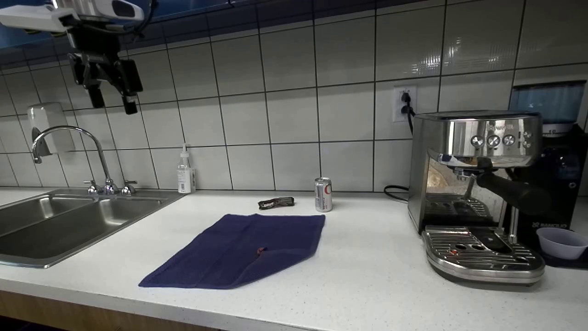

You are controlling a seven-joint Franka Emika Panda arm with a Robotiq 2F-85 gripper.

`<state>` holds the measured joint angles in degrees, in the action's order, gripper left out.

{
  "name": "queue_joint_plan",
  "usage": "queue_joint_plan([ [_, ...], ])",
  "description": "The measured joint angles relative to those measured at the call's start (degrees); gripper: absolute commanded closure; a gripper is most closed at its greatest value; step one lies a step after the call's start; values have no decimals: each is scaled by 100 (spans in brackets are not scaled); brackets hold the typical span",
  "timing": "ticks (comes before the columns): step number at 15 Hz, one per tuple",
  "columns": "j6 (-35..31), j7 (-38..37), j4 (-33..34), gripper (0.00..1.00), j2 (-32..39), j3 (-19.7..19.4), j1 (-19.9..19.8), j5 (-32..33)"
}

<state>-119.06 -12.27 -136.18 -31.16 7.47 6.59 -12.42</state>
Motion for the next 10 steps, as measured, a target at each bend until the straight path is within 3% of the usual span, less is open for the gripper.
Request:
queue_joint_plan([
  [10,-718,-128,-377,0,181,-15,-105,0],
])
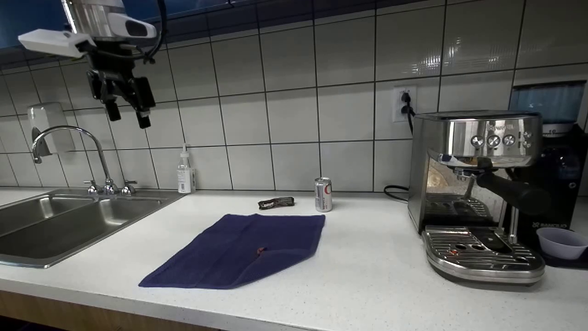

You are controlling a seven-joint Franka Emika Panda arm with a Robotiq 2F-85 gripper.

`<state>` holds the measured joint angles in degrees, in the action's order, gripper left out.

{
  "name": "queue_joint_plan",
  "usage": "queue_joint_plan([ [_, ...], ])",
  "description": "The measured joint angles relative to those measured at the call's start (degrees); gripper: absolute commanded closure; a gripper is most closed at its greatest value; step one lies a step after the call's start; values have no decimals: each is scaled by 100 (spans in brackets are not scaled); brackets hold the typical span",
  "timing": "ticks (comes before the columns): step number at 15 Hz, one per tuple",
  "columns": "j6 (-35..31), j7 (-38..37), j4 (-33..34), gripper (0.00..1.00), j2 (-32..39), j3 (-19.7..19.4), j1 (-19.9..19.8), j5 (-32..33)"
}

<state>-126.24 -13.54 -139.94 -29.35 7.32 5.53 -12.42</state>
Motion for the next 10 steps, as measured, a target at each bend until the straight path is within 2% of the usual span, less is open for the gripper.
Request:
queue_joint_plan([
  [5,-493,-15,-308,0,37,-11,-169,66],
  [10,-658,13,-575,0,38,-160,-306,305],
])
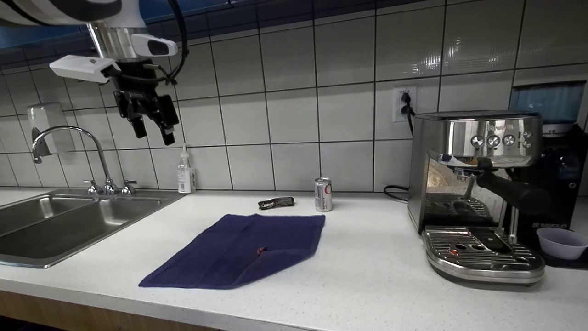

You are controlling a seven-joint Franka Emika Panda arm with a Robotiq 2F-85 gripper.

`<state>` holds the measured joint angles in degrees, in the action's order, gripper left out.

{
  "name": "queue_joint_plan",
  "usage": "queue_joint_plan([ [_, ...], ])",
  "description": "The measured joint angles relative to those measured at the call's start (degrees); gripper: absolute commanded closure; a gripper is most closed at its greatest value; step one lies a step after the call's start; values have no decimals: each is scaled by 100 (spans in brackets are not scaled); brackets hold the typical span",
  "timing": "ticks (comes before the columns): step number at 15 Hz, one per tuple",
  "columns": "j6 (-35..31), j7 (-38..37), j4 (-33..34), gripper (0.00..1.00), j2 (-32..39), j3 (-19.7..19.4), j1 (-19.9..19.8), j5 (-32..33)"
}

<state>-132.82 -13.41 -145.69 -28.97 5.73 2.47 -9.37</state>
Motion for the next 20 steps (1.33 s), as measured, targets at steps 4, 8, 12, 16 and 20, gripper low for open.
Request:
queue_joint_plan([
  [4,-105,129,-225,0,0,-175,-98,261],
  [8,-403,171,-528,0,11,-285,-234,502],
  [12,-722,171,-796,0,68,-292,-386,738],
  [16,-951,169,-997,0,175,-292,-575,977],
  [20,-1097,163,-1148,0,265,-292,-787,1241],
])
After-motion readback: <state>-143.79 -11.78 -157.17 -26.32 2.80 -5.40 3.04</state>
